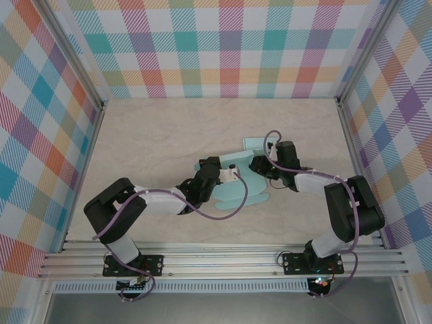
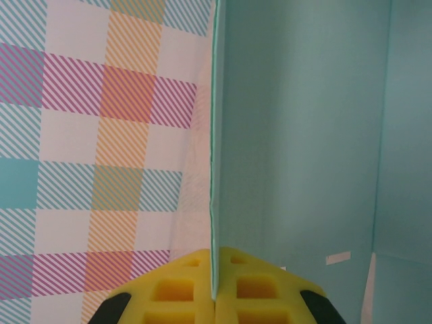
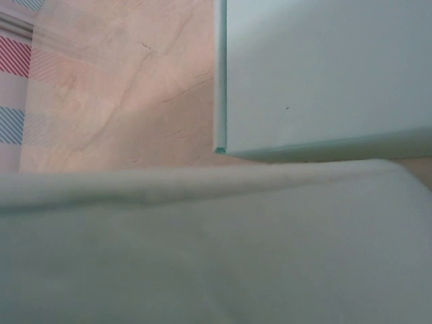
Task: Fold the paper box
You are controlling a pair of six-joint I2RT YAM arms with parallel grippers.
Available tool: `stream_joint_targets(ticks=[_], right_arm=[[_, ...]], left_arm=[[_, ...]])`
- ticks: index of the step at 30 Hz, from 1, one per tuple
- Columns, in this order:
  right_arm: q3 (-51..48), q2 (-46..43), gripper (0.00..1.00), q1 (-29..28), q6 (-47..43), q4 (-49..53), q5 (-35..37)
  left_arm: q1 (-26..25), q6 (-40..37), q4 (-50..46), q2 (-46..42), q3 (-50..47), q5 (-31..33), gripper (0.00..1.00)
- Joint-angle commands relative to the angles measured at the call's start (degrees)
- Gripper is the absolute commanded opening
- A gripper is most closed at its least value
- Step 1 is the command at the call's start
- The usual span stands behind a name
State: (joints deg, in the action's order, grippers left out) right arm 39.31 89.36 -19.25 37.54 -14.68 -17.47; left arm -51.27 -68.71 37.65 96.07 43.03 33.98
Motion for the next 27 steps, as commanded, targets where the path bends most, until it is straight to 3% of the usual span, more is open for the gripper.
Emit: stream_joint_targets(ticks=[1, 8, 17, 23, 27], right_arm=[[0.07, 0.96, 0.34, -1.38, 2.20, -3.44, 0.54], [-0.23, 1.80, 0.33, -1.50, 2.33, -0.54, 2.78], [-3.59, -11.19, 0.38, 0.73, -3.20, 13.84, 7.89], [-3.83, -21.84, 0.44, 5.52, -6.57, 21.02, 7.63], [-1.38, -23.86, 0.45, 12.35, -9.07, 24.50, 6.77]], left_arm=[[-1.12, 1.10, 1.13, 0.97, 1.61, -0.34, 0.00], [-1.22, -0.68, 2.21, 2.89, 1.31, 0.91, 0.00], [-1.21, -9.35, 12.99, 9.50, -0.18, 4.09, 0.00], [-1.55, -13.50, 21.12, 11.88, -0.68, 4.91, 0.00], [-1.98, -15.85, 24.13, 11.69, -0.36, 4.47, 0.00]])
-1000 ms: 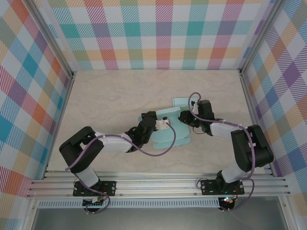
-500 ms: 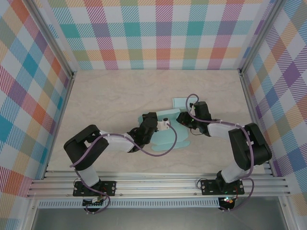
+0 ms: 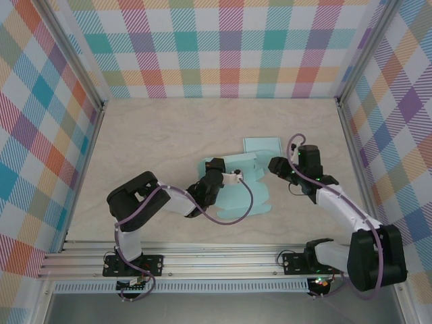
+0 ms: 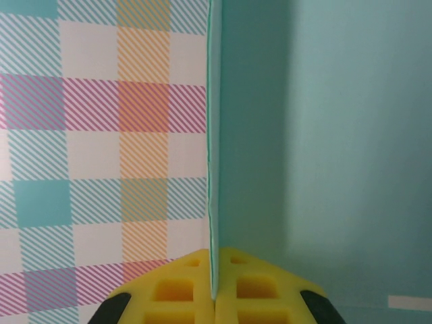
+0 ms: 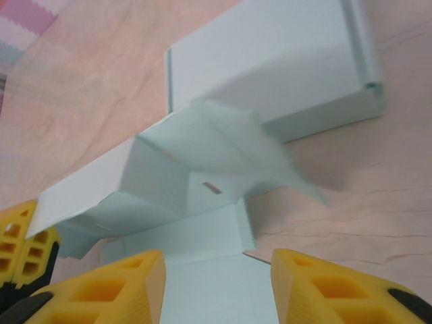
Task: Fold the paper box
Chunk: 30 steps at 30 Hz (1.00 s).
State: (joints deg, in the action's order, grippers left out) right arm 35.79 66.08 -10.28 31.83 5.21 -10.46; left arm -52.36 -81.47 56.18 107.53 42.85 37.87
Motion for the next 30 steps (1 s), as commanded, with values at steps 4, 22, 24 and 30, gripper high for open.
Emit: stream_joint_targets(ticks=[4, 22, 24, 30], right_arm=[[5.17, 3.80, 0.43, 10.39, -4.24, 2.95, -4.04], [16.91, 26.77, 0.29, 12.26, -9.38, -4.35, -18.90], [16.23, 27.63, 0.29, 12.05, -9.42, -4.92, -19.77], [13.88, 28.38, 0.29, 11.87, -9.51, -5.55, -22.54]], left_arm=[[-1.33, -6.68, 8.04, 1.41, 0.80, -0.07, 0.00], [-4.07, -15.02, 16.15, 7.73, 2.68, 0.36, 0.00], [-4.07, -15.34, 16.32, 8.16, 2.91, 0.37, 0.00], [-4.01, -15.49, 16.59, 8.96, 3.03, 0.40, 0.00]])
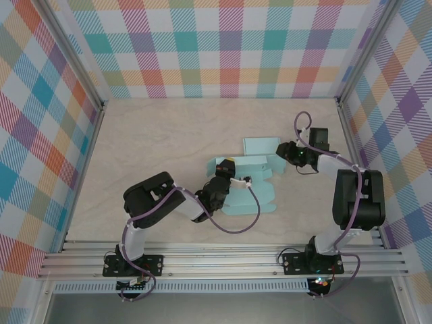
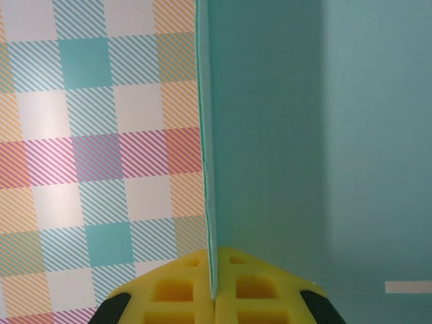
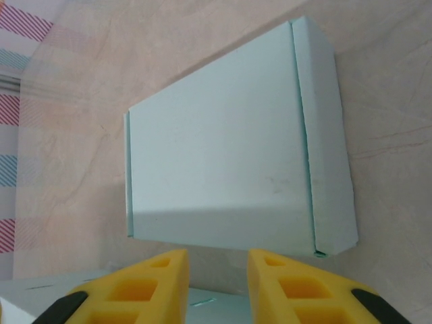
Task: Fold the paper box
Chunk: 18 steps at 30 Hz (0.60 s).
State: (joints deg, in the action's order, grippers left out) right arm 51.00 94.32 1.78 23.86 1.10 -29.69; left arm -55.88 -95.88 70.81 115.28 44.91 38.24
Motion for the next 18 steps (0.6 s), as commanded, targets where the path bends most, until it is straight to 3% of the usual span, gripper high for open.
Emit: stream_joint_targets(ticks=[1, 12, 18], right_arm=[[-1.79, -0.12, 0.29, -0.17, -1.53, -1.44, -3.87], [-11.36, -5.92, 0.29, -0.50, 4.87, -10.15, -10.43], [-15.99, -9.88, 0.29, -0.73, 8.07, -12.74, -10.01]], left_arm=[[-0.46, -1.16, 1.97, 1.39, 1.03, 0.08, 0.00], [-0.11, -1.73, 1.73, 2.18, 0.90, 0.85, 0.00], [-0.02, -2.65, 2.58, 3.28, 0.55, 1.75, 0.00]])
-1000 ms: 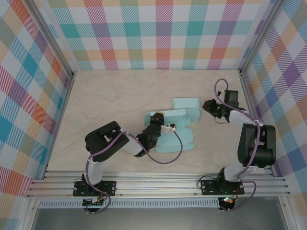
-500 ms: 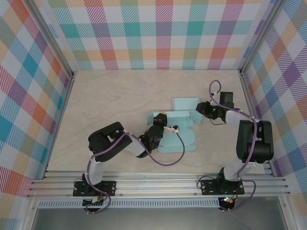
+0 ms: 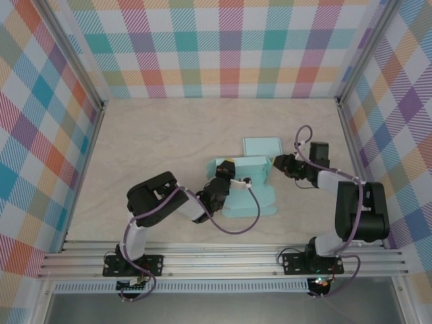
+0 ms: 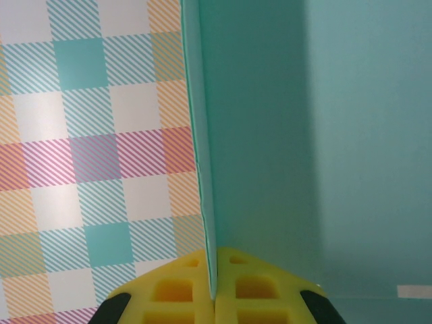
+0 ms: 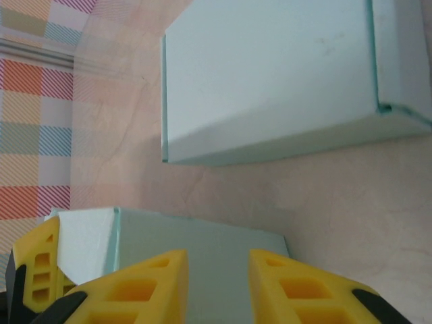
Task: Fold the paper box
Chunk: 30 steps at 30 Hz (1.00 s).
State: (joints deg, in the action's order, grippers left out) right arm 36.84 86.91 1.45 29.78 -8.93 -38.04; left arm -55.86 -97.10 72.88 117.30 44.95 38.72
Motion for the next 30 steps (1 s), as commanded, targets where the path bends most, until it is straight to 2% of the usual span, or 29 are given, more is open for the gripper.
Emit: stream_joint_targets(ticks=[1, 5, 10, 17, 24, 30], right_arm=[[-2.51, -3.28, 0.29, -0.40, 2.25, -2.75, -1.09], [-4.78, -6.73, 0.30, -0.39, 1.13, -0.58, 2.20], [-7.46, -10.04, 0.30, -0.73, -0.21, -0.25, 2.97], [-6.84, -9.60, 0.36, -3.16, -3.32, 0.47, 5.02], [-4.96, -7.30, 0.42, -8.46, -6.74, 0.42, 11.72], [-2.89, -4.47, 0.42, -12.63, -9.80, -0.24, 20.82]], left_arm=[[-0.04, -1.45, 0.58, 1.33, 0.45, 1.48, 0.00], [-0.04, -1.49, 1.08, 1.58, 0.13, 1.80, 0.00], [-0.04, -2.25, 1.48, 2.98, 0.16, 1.70, 0.00], [-0.22, -2.74, 2.23, 3.41, 0.17, 1.62, 0.00], [-0.40, -2.96, 2.26, 2.94, 0.12, 1.36, 0.00], [-0.49, -3.01, 2.29, 2.75, 0.13, 1.03, 0.00]])
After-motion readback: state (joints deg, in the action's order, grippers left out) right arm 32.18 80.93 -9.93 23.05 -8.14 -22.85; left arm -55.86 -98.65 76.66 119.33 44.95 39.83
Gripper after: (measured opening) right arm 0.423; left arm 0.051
